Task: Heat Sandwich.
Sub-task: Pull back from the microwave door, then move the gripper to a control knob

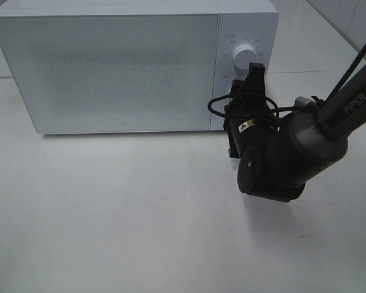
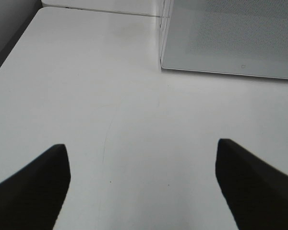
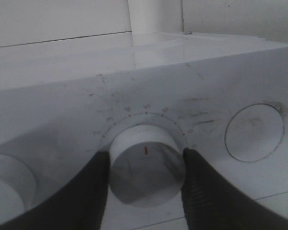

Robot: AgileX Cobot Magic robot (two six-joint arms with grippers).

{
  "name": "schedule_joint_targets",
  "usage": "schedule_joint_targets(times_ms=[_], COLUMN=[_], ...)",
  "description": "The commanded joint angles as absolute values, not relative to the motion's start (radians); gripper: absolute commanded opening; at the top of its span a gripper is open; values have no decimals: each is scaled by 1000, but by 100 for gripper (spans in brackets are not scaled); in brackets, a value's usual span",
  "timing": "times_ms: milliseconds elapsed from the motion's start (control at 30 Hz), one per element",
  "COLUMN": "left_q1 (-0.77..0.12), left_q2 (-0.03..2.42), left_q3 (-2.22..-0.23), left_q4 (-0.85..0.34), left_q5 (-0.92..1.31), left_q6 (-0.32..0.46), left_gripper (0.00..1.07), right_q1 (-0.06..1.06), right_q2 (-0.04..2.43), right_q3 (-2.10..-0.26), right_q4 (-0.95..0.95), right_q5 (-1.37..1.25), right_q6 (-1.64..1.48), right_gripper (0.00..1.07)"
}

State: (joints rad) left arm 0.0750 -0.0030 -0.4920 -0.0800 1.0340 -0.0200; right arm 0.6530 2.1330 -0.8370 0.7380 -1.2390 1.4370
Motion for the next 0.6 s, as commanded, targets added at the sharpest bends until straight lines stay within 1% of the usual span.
schedule_joint_targets(times_ms=[33,267,433,500,533,567,600], left_q1=[77,77,77,77,77,77,77], left_q2=[-27,-27,-27,-27,-27,-27,-27], left_q3=[-490,-490,-490,-490,-490,-490,-490], left_q4=[-87,-87,-87,-87,-87,-87,-87], left_q5=[1033,1033,1033,1033,1033,1033,1033], left_q6=[-19,-19,-19,-19,-19,-19,-19], left_gripper=[76,76,76,76,76,76,76], right_q1=[651,651,651,651,651,651,651], right_q2=[2130,2130,2130,2130,2130,2130,2130], right_q3=[-848,-848,-847,-847,-847,-847,-847], right_q4=[717,717,724,724,724,724,724], right_q5=[-1356,-1356,-1356,-1356,-1356,-1356,-1356], right_q6=[1486,1464,1392,1370,1366,1366,1366], right_gripper=[0,0,1,5,11,11,16])
